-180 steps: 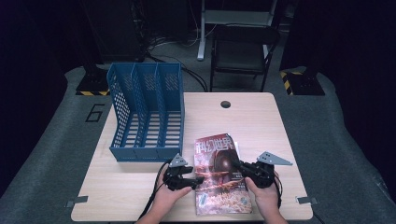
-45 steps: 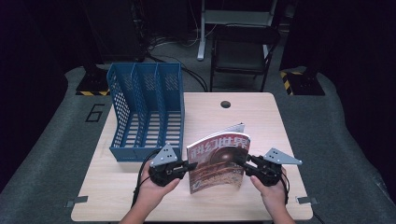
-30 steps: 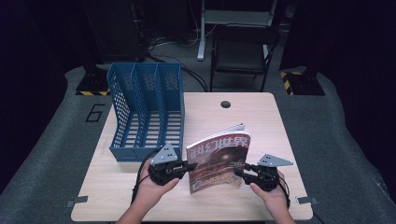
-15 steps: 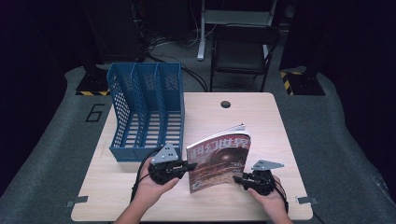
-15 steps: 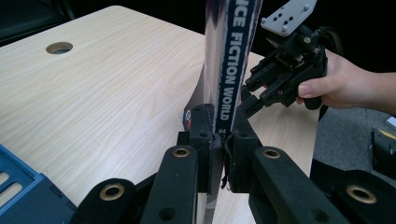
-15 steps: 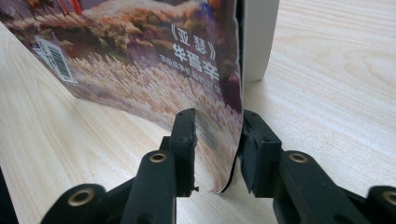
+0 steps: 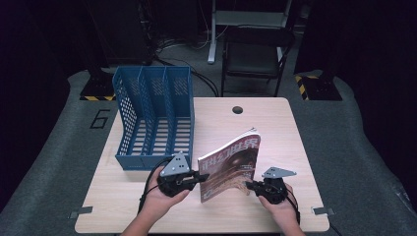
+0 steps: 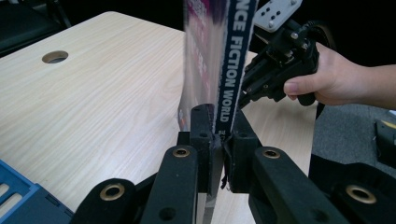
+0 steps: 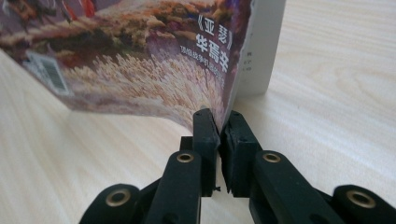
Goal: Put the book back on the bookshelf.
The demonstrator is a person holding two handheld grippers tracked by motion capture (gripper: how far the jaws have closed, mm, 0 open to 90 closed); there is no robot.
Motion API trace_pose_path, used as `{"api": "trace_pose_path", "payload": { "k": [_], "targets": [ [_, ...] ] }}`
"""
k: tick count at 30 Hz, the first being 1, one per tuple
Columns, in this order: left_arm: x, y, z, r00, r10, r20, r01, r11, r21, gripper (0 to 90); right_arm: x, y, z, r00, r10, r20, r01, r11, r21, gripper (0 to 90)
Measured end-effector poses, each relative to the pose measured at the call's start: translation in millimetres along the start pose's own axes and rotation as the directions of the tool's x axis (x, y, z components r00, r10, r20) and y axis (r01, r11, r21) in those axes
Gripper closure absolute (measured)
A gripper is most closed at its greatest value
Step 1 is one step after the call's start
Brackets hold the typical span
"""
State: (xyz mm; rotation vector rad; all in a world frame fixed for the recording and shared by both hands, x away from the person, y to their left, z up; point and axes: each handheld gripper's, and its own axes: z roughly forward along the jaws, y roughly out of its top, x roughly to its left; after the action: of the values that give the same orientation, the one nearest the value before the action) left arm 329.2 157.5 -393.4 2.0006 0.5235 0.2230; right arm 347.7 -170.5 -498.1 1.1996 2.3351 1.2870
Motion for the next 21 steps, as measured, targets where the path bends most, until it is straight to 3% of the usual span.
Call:
{"api": "trace_pose_path", "payload": {
  "k": [3, 8, 14, 21],
  "targets": [
    [0.6, -0.8, -2.0, 0.9999, -0.012, -0.007, 0.012, 0.9999, -0.001, 83.7, 2.8, 3.8, 3.1, 0.9996, 0.023, 0.019, -0.022, 1.0, -0.022, 84.5],
    [-2.0, -0.7, -7.2, 0.9998, -0.005, -0.018, 0.005, 0.9999, -0.009, 83.7, 5.2, 9.3, 7.5, 0.9994, 0.001, 0.034, 0.001, 0.998, -0.059, 84.2],
    [-8.1, -2.6, -8.3, 0.9993, 0.021, -0.03, -0.021, 0.9997, 0.014, 83.6, 5.6, 12.4, 15.7, 0.9989, -0.005, 0.048, 0.007, 0.999, -0.051, 82.7],
    [-8.0, -4.7, -9.6, 0.999, 0.01, -0.044, -0.009, 0.9997, 0.024, 83.6, 4.7, 13.8, 22.8, 0.9994, -0.023, 0.028, 0.024, 0.999, -0.032, 81.7]
  ]
}}
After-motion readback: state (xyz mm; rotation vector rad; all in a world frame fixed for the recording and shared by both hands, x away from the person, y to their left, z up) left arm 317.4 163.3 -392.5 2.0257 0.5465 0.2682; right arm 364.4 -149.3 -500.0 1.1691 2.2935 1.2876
